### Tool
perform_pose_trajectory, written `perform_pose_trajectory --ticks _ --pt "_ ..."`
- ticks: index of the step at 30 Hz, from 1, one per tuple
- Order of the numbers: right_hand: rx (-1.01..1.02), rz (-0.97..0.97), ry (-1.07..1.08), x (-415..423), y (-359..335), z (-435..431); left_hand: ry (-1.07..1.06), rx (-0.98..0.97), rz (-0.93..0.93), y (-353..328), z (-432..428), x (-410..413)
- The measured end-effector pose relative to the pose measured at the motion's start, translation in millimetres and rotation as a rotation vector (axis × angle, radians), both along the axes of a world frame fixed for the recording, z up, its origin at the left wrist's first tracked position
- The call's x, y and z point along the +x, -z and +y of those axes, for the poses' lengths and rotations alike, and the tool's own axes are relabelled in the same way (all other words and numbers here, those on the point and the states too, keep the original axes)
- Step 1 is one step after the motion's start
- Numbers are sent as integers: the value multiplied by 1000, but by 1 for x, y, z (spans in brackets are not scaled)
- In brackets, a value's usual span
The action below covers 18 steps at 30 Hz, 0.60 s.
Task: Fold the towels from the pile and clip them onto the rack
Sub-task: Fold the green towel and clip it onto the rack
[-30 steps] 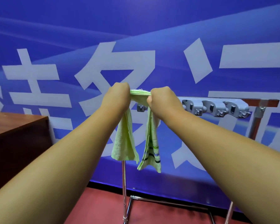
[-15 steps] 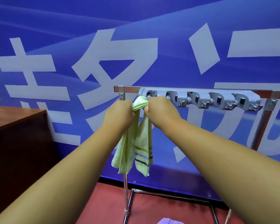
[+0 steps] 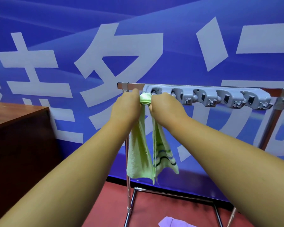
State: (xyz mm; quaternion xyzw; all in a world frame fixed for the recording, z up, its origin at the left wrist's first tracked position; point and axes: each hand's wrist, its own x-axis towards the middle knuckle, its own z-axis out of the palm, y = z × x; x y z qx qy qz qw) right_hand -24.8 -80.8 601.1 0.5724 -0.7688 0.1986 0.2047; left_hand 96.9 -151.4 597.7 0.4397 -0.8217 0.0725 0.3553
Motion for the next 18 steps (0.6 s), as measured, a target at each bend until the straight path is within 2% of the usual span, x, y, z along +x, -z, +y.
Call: perform_pose_trajectory --ticks 2,7,13,18 --pt "41 16 -8 -1 11 3 -2 -13 21 8 0 2" --pt "-50 -89 -57 2 17 11 30 41 145 24 -3 3" --pt "-120 -437 -54 3 43 6 68 280 274 62 -14 2" --pt "50 -515 23 7 89 5 111 463 309 109 -15 -3"
